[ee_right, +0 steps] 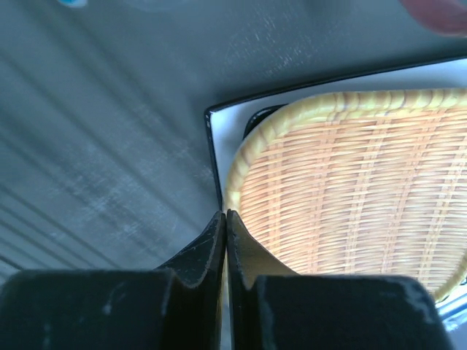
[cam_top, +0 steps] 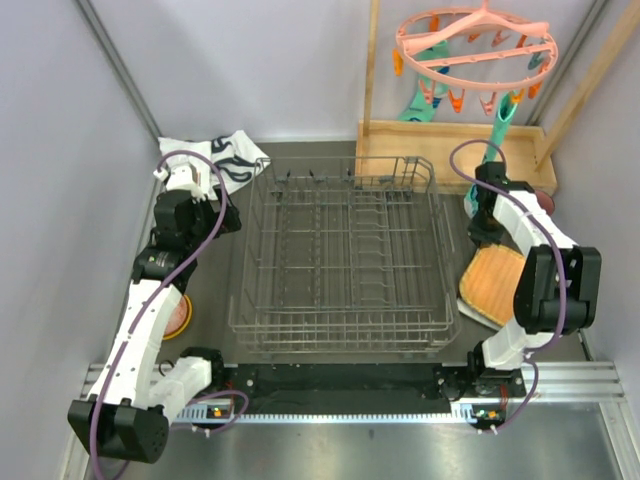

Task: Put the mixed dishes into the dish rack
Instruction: Grab a plate with the right arm

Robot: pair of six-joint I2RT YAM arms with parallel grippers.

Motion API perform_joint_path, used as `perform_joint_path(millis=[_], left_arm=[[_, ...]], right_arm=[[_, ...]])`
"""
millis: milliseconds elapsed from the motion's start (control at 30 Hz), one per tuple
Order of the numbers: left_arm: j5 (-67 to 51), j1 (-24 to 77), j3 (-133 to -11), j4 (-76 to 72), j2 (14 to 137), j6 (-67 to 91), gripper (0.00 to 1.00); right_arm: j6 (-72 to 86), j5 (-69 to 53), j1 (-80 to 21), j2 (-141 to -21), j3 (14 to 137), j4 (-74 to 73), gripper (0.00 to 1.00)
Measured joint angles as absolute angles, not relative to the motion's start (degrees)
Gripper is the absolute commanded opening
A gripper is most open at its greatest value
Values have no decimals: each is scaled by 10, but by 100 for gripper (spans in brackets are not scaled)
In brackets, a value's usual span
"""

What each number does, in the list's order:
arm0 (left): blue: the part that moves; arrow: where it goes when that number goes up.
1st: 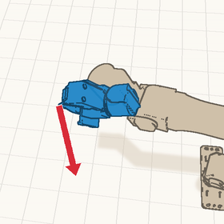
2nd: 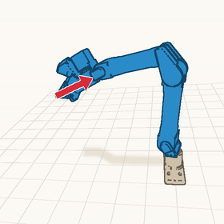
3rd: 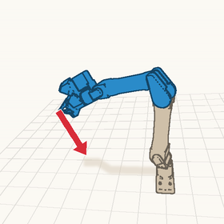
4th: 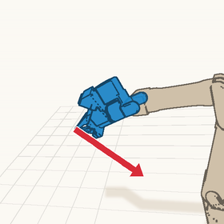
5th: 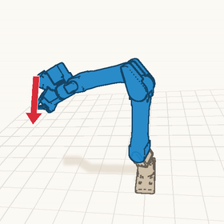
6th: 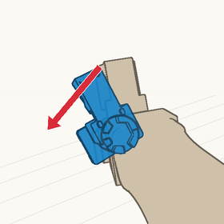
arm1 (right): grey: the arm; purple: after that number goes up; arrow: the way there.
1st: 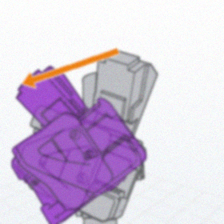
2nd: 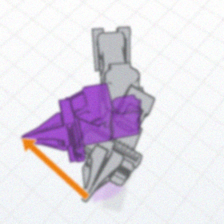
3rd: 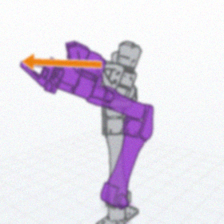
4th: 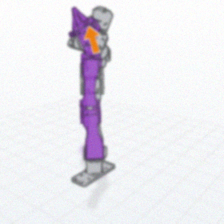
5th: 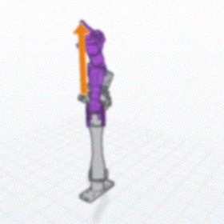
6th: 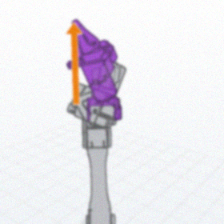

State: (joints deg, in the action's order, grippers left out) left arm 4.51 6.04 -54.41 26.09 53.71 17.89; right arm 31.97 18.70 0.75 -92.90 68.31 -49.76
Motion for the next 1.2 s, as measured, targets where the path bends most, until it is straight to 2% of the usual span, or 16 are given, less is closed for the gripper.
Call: perform_joint_path(millis=[267,300,367,400,500,533,900,1200], left_arm=[[40,60,-559,266,537,179,99],[39,60,-559,266,537,180,99],[39,60,-559,267,537,180,99],[39,60,-559,267,537,180,99],[39,60,-559,267,537,180,99],[39,60,-559,267,537,180,99],[38,60,-560,268,538,180,99],[36,60,-559,270,537,181,99]], right_arm=[[311,183,8,-921,706,-505,0],[310,182,8,-921,706,-506,10],[311,181,8,-921,706,-506,24],[311,181,8,-921,706,-507,45],[309,181,8,-921,706,-507,67],[308,181,8,-921,706,-507,69],[305,182,8,-912,686,-507,71],[294,186,3,-907,652,-510,67]])
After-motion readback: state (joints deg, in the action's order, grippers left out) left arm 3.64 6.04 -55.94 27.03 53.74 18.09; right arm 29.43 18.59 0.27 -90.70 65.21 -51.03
